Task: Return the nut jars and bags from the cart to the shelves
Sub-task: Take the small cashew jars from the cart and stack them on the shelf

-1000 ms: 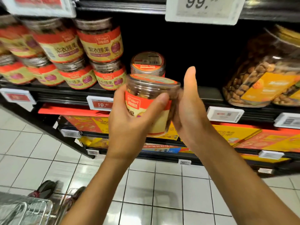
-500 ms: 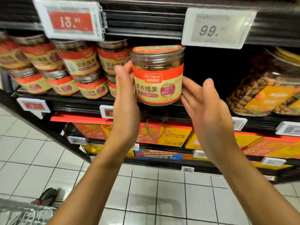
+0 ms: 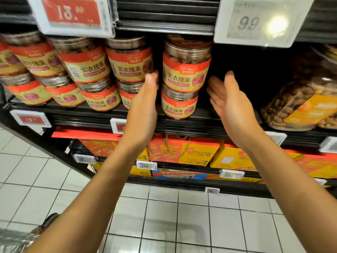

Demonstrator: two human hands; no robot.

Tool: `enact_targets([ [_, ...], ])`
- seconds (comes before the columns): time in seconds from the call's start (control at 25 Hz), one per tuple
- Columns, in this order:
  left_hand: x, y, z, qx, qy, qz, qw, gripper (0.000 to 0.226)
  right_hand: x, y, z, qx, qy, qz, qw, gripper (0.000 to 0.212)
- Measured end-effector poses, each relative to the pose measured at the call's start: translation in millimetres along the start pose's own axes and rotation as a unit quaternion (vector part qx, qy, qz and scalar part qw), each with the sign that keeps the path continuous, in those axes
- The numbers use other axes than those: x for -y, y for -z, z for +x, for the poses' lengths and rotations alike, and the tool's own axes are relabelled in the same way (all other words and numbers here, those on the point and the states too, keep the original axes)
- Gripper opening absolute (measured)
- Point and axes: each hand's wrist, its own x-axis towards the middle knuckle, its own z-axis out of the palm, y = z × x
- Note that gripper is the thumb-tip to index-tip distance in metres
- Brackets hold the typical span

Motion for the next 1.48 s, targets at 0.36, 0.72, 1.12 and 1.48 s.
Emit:
enact_targets([
  [0.36,6.1,-1.4,-3.7,-0.017,-0.008,0.004,1.0,0.047,0.3,-18.3,7.5,0.017,-0.009,0.037,0.999,0.053],
  [0.72,11.3,-3.9,-7.8,-0.02,-0.006,-0.038,0.999,0.045,-4.4,-15.8,9.2,0.036,-0.001,0.05,0.998,0.053],
  [1.12,-27.9,-0.2,-26.7,-0.08,0.063,0.049,0.994,0.043,12.3,-25.7,-4.9,-0.044,-0.025,-0.12,0.991,0.045],
  [1.48,-131.9,86.8,-207.8,-0.283,0.113,-0.003,0.952,0.018,72.3,-74.9,-156.9,0.223,-0.045,-0.172,0.959,0.026],
])
